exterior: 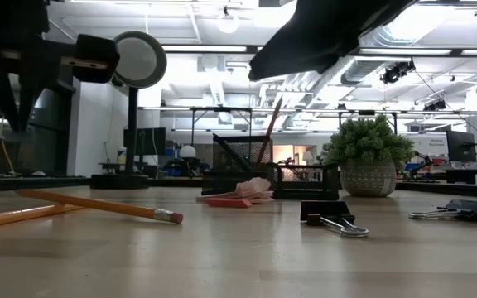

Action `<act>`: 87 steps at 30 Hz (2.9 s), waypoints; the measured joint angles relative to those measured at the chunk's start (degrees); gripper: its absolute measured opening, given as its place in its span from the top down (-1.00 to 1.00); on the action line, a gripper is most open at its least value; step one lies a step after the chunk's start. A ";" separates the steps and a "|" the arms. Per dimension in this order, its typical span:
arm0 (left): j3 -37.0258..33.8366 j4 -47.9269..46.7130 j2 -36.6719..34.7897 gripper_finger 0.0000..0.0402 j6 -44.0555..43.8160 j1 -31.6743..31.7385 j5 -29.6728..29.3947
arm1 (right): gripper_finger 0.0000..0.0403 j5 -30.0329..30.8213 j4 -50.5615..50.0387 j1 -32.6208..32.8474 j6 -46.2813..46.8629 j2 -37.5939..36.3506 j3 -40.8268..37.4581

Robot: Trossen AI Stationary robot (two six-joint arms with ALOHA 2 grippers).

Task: Pick and place office supplies into organizer
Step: Put the right orange pencil into the black desk organizer

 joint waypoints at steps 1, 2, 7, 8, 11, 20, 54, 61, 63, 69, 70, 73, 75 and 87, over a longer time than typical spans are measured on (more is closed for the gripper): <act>0.01 0.04 0.07 0.99 -0.86 0.00 -1.30 | 0.34 -0.69 0.19 -0.37 -0.35 0.01 0.00; 0.02 0.02 0.38 0.98 -1.93 0.00 -2.45 | 0.34 -1.30 0.40 -0.72 -0.42 0.01 0.00; 0.03 -0.16 1.57 0.73 -7.30 0.04 -3.91 | 0.34 -2.71 0.61 -1.77 -1.47 0.01 0.00; -0.02 -0.29 1.86 0.67 -8.24 0.01 -3.89 | 0.34 -2.73 0.61 -1.85 -1.60 0.01 0.00; 0.04 0.32 3.45 0.48 -10.97 0.00 -3.88 | 0.34 -2.76 0.69 -2.01 -1.98 0.01 -0.01; 0.00 2.03 8.55 0.19 -21.78 0.06 -5.61 | 0.34 -3.01 1.03 -1.99 -3.21 0.01 -0.02; 0.04 9.00 17.14 0.49 -23.51 0.00 -3.49 | 0.34 -4.06 1.07 -1.92 -1.50 0.01 -0.04; 0.04 8.94 17.16 0.64 -21.70 0.00 -3.26 | 0.34 -4.07 1.05 -1.92 -1.50 0.01 -0.04; 0.04 8.94 17.18 0.74 -20.43 0.00 -2.65 | 0.34 -4.09 1.05 -1.92 -1.50 0.01 -0.04; 0.02 8.96 16.90 0.94 -17.76 0.00 -1.44 | 0.34 -4.09 1.05 -1.92 -1.50 -0.02 -0.04; 0.03 8.96 16.89 0.93 -17.72 -0.01 -1.82 | 0.34 -4.09 1.05 -1.92 -1.50 -0.02 -0.04; 0.04 8.55 16.46 0.95 -17.21 0.00 -2.59 | 0.34 -4.09 1.00 -1.81 -1.50 -0.02 -0.04; 0.09 8.17 16.26 0.97 -17.10 0.00 -2.62 | 0.34 -4.06 0.52 -1.49 -1.54 -0.02 -0.04; 6.20 -2.56 10.09 0.98 -15.60 0.00 -10.09 | 0.34 0.99 -1.59 1.99 -2.65 -0.04 -0.04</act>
